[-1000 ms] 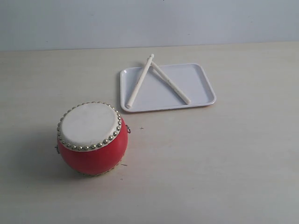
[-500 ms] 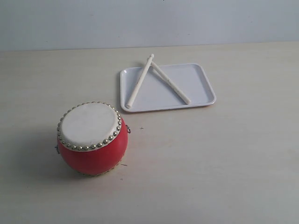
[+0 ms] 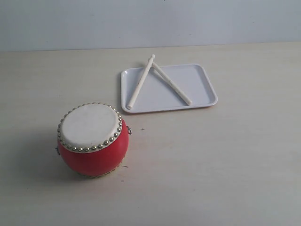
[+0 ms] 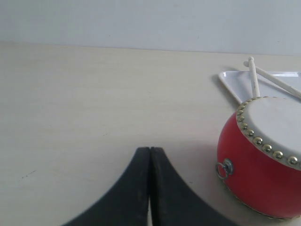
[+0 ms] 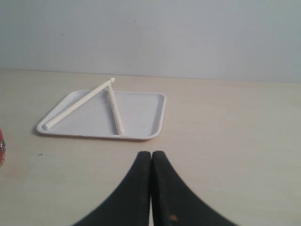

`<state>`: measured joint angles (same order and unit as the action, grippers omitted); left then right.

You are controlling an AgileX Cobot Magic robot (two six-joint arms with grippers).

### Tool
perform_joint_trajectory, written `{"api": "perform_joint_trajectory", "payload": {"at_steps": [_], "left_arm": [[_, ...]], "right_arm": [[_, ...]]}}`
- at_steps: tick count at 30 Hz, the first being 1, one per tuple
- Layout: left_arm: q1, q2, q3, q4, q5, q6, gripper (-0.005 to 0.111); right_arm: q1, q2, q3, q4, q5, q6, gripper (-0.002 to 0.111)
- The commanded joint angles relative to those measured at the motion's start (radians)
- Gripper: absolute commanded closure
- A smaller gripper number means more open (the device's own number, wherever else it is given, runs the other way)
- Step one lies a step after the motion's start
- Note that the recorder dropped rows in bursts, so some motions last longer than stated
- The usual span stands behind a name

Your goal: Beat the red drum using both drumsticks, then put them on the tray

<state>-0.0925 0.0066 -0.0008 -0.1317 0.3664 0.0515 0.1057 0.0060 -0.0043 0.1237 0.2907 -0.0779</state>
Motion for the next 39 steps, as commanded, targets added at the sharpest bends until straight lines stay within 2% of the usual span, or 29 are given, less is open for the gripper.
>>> {"api": "perform_joint_trajectory", "payload": {"at_steps": [1, 39], "left_arm": [[0.002, -0.007, 0.001, -0.002, -0.009, -0.001, 0.107], [0.002, -0.007, 0.001, -0.002, -0.009, -0.003, 0.107]], "right_arm": [[-0.006, -0.006, 0.004, 0.034, -0.004, 0.001, 0.108], [-0.006, -0.006, 0.004, 0.060, -0.004, 0.027, 0.108]]}}
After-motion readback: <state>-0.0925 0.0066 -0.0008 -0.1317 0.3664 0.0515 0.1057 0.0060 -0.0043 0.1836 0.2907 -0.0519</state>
